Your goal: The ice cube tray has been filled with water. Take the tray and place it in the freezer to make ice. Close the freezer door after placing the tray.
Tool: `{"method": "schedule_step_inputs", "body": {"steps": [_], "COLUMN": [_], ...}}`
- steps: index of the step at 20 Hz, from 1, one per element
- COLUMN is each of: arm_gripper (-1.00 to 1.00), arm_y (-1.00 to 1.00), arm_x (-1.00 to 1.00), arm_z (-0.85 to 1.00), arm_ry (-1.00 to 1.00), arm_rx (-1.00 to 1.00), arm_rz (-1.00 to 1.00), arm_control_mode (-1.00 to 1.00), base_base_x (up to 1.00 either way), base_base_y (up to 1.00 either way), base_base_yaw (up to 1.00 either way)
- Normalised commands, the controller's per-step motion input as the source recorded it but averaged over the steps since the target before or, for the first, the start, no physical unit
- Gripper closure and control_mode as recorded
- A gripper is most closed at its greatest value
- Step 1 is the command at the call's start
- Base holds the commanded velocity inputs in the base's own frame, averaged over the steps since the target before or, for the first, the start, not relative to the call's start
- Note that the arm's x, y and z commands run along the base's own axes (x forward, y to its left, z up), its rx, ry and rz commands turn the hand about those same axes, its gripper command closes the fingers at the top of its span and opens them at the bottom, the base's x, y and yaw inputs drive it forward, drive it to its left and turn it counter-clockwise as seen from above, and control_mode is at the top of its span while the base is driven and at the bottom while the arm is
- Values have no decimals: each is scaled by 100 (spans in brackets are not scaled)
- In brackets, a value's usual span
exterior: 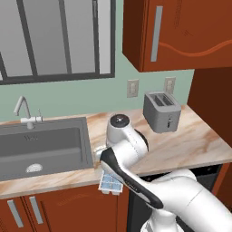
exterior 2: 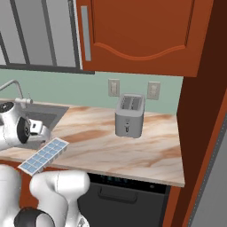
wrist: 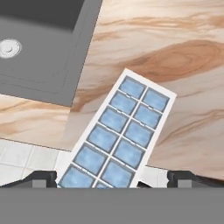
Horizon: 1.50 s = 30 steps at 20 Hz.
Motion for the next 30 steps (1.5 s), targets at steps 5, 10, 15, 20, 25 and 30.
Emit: {"method": "schedule_step_inputs", "body": {"steps": [5,10,15,20,25,30], "arm_gripper": [-100,-100,-100,-100,-100,-100], "arm_y": [27,26,17,2,1,3], "arm_x": [-75,-50,-18,0,0,0], "arm_z": [29,26,7,0,0,-21], "arm_ry": [-9,-1,0,0,1,0], "arm_rx": [-3,-12,-16,-14,-14,-17], "arm_rz": [7,4,5,6,6,7], "arm_control_mode": [-100,-100,-100,-100,-100,-100], "base_base_x": [0,0,0,0,0,0], "base_base_y": [0,0,0,0,0,0], "base_base_yaw": [0,0,0,0,0,0]}}
